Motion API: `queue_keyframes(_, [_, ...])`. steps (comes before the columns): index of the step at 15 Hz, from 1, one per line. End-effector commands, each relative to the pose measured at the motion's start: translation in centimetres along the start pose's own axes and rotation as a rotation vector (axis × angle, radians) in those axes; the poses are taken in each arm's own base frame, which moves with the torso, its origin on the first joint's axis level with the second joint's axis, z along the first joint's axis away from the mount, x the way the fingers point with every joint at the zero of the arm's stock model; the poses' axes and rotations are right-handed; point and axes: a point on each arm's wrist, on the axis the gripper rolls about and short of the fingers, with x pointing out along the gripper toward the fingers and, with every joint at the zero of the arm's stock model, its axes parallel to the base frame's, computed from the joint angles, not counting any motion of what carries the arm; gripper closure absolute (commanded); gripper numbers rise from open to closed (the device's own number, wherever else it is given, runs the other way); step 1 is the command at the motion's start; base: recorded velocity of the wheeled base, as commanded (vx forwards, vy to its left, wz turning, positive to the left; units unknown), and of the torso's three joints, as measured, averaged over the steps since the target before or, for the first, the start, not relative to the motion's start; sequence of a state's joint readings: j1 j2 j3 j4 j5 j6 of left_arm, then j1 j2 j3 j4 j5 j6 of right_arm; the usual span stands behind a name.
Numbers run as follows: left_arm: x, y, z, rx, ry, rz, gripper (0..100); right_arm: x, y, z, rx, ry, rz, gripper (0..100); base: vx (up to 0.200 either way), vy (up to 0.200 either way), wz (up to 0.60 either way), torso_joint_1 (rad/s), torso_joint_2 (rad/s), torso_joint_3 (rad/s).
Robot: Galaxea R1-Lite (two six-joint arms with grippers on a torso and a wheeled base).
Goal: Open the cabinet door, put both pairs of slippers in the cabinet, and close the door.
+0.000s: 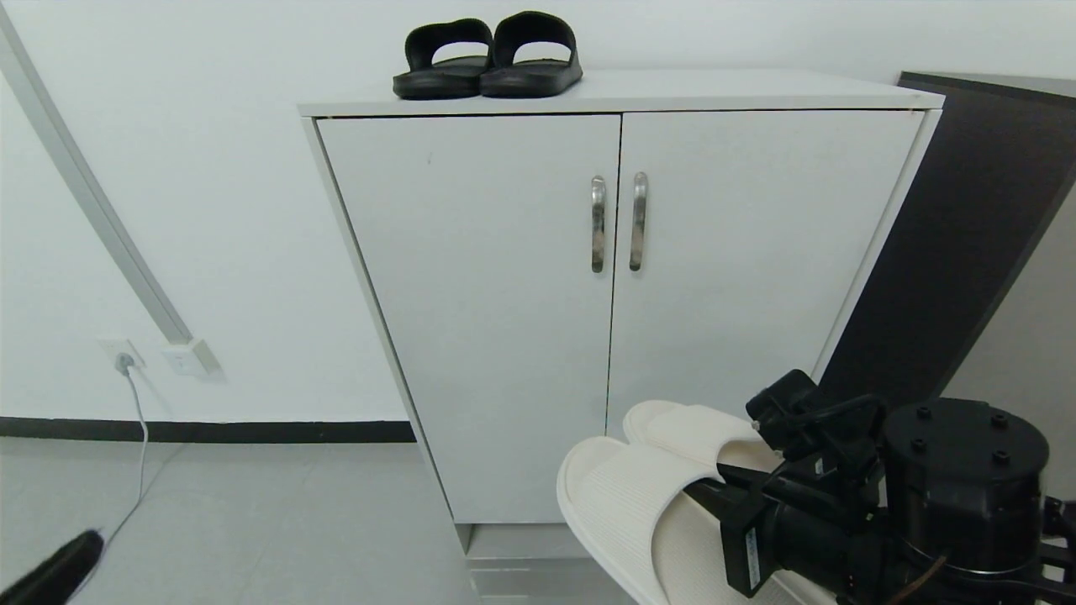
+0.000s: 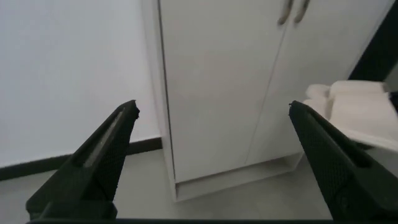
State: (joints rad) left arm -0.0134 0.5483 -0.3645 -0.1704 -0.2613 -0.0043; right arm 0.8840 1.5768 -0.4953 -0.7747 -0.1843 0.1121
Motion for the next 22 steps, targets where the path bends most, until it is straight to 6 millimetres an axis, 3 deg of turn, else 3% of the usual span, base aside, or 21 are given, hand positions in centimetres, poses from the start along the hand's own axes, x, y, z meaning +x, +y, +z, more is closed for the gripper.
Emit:
queue_keyframes(1, [5.9, 0.5, 4.1, -0.011, 0.057, -0.147, 0, 0.2, 0.0, -0.2, -0.002, 0.009, -0.001, 100, 0.000, 0.000, 0.00, 0.000, 0.00, 0.000])
queue_keyframes(5, [9.8, -2.0, 6.9, 0.004, 0.067, -0.268, 0, 0.2, 0.0, -0.1, -0.001, 0.006, -0.004, 100, 0.000, 0.000, 0.00, 0.000, 0.00, 0.000])
queue_keyframes(7, [12.8, -4.2, 7.8, 0.003, 0.047, -0.354, 0, 0.3, 0.0, -0.1, -0.012, 0.007, -0.009, 100, 0.000, 0.000, 0.00, 0.000, 0.00, 0.000])
queue_keyframes(11, [18.6, -9.8, 6.9, -0.002, 0.065, -0.446, 0, 0.3, 0.0, -0.3, -0.014, 0.013, -0.011, 100, 0.000, 0.000, 0.00, 0.000, 0.00, 0.000])
queue_keyframes(13, [20.6, -11.8, 7.6, -0.037, 0.025, -0.487, 0, 0.2, 0.0, -0.2, -0.016, 0.008, -0.010, 100, 0.000, 0.000, 0.00, 0.000, 0.00, 0.000])
queue_keyframes(18, [23.1, -15.2, 9.4, -0.046, 0.037, -0.643, 0, 0.2, 0.0, -0.2, -0.031, 0.008, -0.010, 100, 0.000, 0.000, 0.00, 0.000, 0.00, 0.000])
queue_keyframes(20, [25.8, -16.6, 10.1, -0.099, 0.085, -0.683, 0, 0.2, -0.1, -0.5, -0.037, 0.020, -0.013, 100, 0.000, 0.000, 0.00, 0.000, 0.00, 0.000])
queue_keyframes(22, [26.4, -17.1, 10.6, -0.156, 0.095, -0.782, 0, 0.2, -0.1, -0.5, -0.049, 0.022, -0.011, 100, 0.000, 0.000, 0.00, 0.000, 0.00, 0.000])
